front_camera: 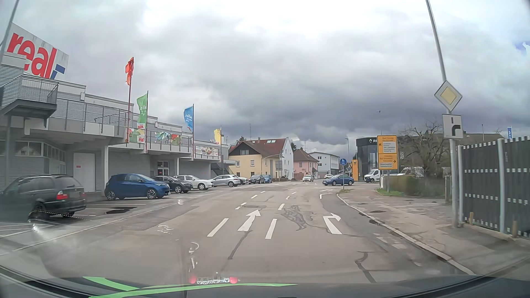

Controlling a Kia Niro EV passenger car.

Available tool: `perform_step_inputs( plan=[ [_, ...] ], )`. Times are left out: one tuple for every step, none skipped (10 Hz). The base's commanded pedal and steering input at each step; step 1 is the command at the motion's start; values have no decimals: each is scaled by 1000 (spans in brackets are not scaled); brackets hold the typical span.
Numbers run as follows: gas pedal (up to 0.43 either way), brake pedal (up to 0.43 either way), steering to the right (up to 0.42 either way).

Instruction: Follow the waypoints while adhering to traffic rules and regulations

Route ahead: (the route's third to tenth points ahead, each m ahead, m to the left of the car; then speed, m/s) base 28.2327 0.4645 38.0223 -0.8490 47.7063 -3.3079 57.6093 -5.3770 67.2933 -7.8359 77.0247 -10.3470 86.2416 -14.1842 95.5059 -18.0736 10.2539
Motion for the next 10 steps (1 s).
perform_step_inputs(
  plan=[
    [0,37,3],
    [0,49,3],
    [0,67,5],
    [0,85,8],
    [0,91,12],
    [0,104,15],
    [0,110,19],
    [0,110,24],
    [0,110,28],
    [0,104,28]
  ],
)
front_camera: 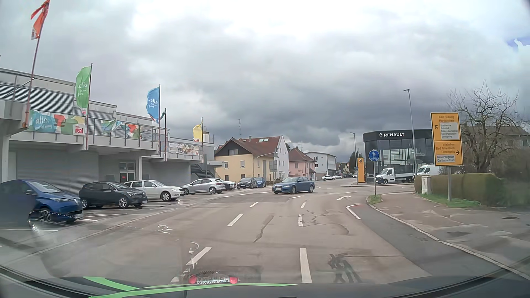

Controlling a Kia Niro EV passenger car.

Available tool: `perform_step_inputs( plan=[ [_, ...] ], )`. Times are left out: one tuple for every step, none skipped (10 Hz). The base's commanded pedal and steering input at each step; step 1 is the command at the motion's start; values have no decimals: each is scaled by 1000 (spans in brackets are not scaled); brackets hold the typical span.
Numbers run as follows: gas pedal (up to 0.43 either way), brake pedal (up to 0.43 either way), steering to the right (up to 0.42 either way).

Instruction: Follow the waypoints while adhering to traffic rules and regulations

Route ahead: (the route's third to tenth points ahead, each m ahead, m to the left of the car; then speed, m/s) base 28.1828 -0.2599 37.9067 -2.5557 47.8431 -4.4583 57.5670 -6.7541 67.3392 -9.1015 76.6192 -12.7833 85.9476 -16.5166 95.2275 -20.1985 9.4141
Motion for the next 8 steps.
perform_step_inputs(
  plan=[
    [0,110,29],
    [0,122,29],
    [0,128,30],
    [0,128,31],
    [0,140,32],
    [0,146,32],
    [0,146,33],
    [0,152,34]
  ],
)
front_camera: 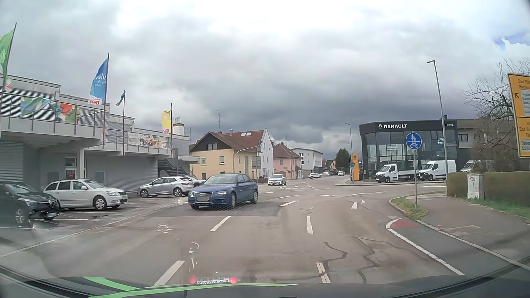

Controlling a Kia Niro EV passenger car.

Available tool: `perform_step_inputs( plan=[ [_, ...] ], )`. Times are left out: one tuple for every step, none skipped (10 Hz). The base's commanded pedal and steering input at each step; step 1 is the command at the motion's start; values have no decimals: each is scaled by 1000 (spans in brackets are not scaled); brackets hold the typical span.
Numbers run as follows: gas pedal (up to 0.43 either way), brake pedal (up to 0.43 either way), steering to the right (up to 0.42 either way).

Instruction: Follow the waypoints while adhering to traffic rules and regulations

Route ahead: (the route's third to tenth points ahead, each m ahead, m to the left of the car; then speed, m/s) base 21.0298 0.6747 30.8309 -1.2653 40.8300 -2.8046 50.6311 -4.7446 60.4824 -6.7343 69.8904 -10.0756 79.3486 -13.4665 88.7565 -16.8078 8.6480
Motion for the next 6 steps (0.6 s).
perform_step_inputs(
  plan=[
    [0,159,36],
    [0,159,36],
    [0,159,38],
    [0,171,40],
    [0,171,43],
    [0,171,44]
  ],
)
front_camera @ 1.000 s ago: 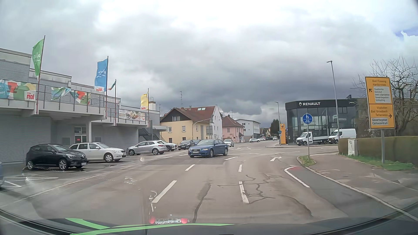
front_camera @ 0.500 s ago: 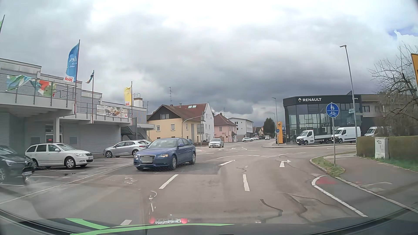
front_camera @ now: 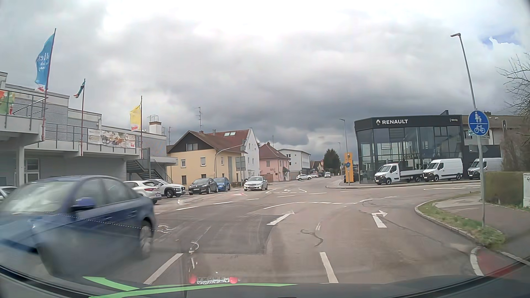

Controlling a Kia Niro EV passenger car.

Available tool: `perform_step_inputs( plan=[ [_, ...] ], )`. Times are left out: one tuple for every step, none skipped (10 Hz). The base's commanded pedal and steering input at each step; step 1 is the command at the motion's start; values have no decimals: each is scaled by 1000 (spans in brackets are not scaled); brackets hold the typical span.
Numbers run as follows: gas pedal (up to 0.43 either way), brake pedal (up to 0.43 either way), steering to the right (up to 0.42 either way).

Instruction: Follow the waypoints while adhering to traffic rules and regulations

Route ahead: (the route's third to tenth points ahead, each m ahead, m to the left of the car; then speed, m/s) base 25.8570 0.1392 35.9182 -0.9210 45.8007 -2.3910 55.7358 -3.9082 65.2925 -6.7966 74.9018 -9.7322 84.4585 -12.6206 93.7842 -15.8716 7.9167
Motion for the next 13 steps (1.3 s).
perform_step_inputs(
  plan=[
    [0,177,47],
    [0,177,50],
    [0,177,52],
    [0,177,55],
    [0,177,62],
    [0,183,69],
    [0,183,73],
    [0,183,79],
    [0,189,85],
    [0,189,90],
    [0,183,95],
    [0,189,100],
    [0,189,109]
  ],
)
